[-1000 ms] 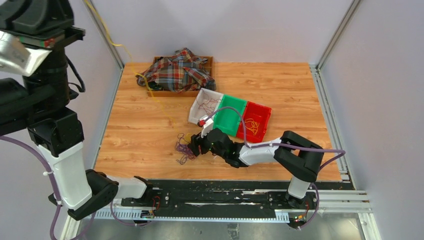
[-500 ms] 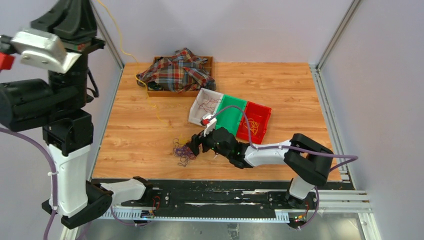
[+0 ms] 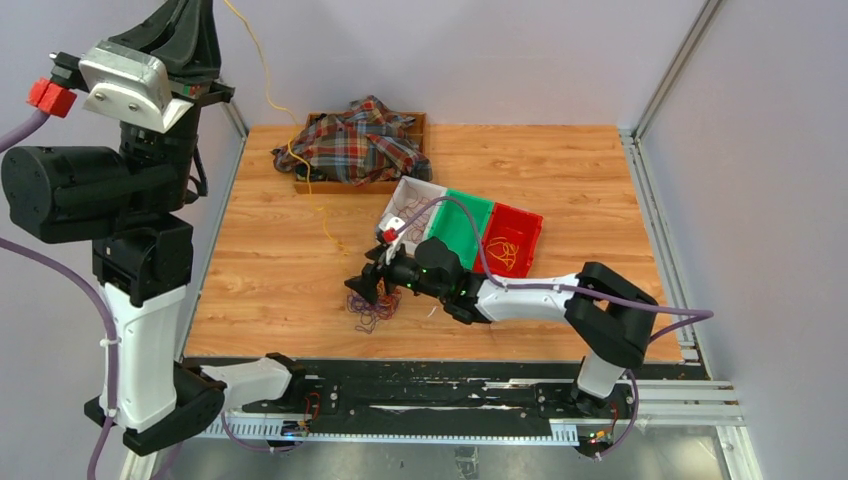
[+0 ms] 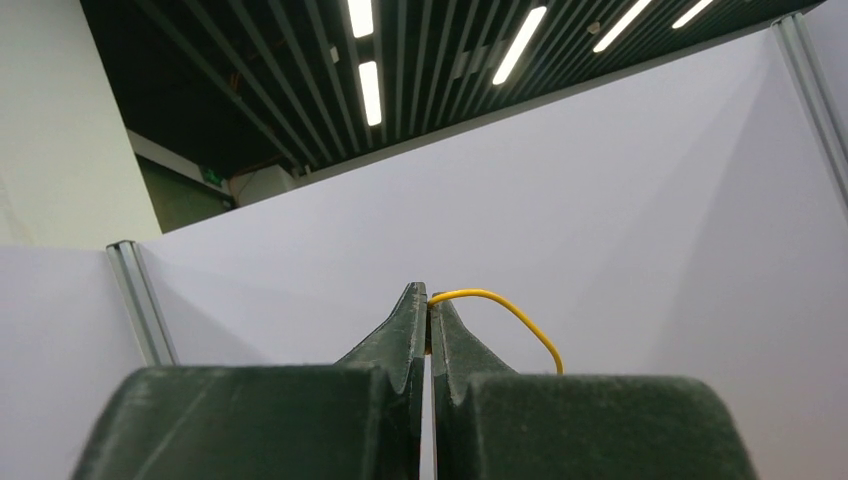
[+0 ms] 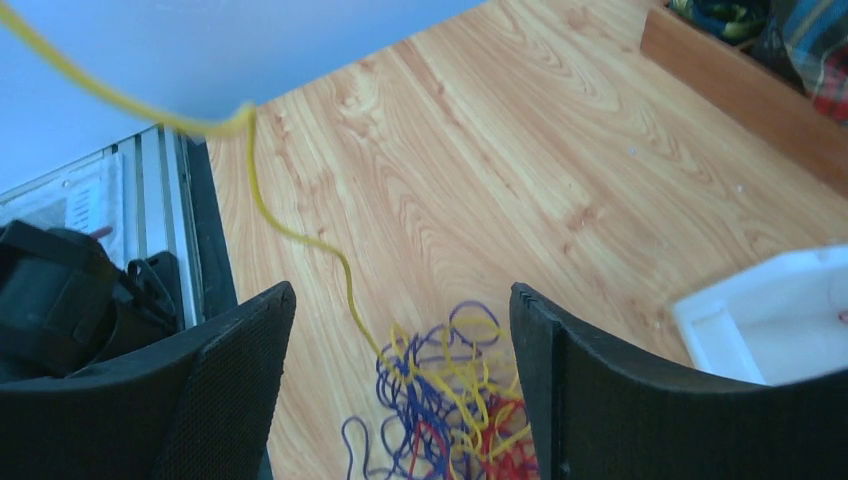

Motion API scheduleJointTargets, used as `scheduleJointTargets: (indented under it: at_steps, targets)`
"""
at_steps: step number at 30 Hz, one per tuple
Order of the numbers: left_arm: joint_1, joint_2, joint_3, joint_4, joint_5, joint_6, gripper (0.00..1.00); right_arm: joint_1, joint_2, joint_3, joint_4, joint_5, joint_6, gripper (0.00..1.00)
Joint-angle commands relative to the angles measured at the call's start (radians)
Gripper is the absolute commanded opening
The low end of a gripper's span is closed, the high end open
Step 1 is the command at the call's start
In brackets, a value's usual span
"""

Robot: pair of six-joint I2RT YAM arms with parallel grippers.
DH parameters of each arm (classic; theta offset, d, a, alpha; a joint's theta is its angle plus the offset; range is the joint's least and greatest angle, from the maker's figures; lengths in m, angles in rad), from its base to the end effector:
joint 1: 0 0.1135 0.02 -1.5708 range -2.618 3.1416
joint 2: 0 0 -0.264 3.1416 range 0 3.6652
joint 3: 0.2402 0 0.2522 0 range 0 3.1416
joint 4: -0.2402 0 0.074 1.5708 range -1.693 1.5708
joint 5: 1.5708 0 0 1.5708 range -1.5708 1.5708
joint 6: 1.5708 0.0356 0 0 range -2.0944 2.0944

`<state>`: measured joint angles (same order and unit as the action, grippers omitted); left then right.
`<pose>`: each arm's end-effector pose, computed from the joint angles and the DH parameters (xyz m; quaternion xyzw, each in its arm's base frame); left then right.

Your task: Untangle the cables

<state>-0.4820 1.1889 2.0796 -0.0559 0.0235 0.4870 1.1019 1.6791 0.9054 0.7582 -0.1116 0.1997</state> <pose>0.0905 -0.0483 0.6679 0.1773 0.3132 -0.0019 0.9330 0.1660 0.3364 0.2460 -0.3454 0.6232 0.4560 0.5333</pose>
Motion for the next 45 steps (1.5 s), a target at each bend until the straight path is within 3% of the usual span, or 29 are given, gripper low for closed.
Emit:
scheduleJointTargets:
  at_steps: [1,4,9,10,15,22,30,31,34,36,40,45]
  targets:
    - [-0.006,-0.03,-0.018,0.009,0.006,0.011,0.0,0.02,0.065,0.111,-0.028,-0.049,-0.047,0.74]
    - [-0.006,-0.043,-0.051,0.004,-0.006,0.024,0.0,0.019,0.107,0.172,-0.045,-0.081,-0.049,0.62]
    - [-0.006,-0.074,-0.117,-0.032,-0.074,0.063,0.0,0.004,0.087,0.171,-0.063,-0.047,-0.056,0.05]
    - [-0.006,-0.096,-0.153,-0.046,-0.091,0.064,0.0,-0.001,0.067,0.15,-0.056,-0.034,-0.058,0.01]
    - [-0.006,-0.234,-0.49,-0.107,-0.153,-0.052,0.0,-0.022,-0.028,0.091,-0.043,0.002,-0.083,0.01]
    - [-0.004,-0.37,-0.857,-0.254,-0.085,-0.232,0.0,-0.021,-0.095,0.041,-0.037,0.036,-0.099,0.0]
    - [-0.001,-0.492,-1.097,-0.38,-0.041,-0.073,0.05,-0.022,-0.122,0.03,-0.073,0.015,-0.116,0.01]
    - [0.001,-0.505,-1.111,-0.4,-0.014,-0.062,0.11,-0.022,-0.124,0.03,-0.079,0.01,-0.12,0.01]
    - [0.003,-0.522,-1.119,-0.487,0.103,-0.028,0.44,-0.022,-0.138,0.029,-0.095,-0.033,-0.142,0.01]
    - [0.003,-0.515,-1.105,-0.53,0.161,-0.049,0.56,-0.022,-0.148,0.037,-0.118,-0.057,-0.149,0.01]
    - [0.004,-0.493,-1.075,-0.602,0.296,-0.084,0.65,-0.022,-0.162,0.042,-0.148,-0.105,-0.155,0.01]
    - [0.025,-0.461,-1.039,-0.621,0.422,-0.177,0.64,-0.024,-0.175,0.021,-0.13,-0.187,-0.119,0.0]
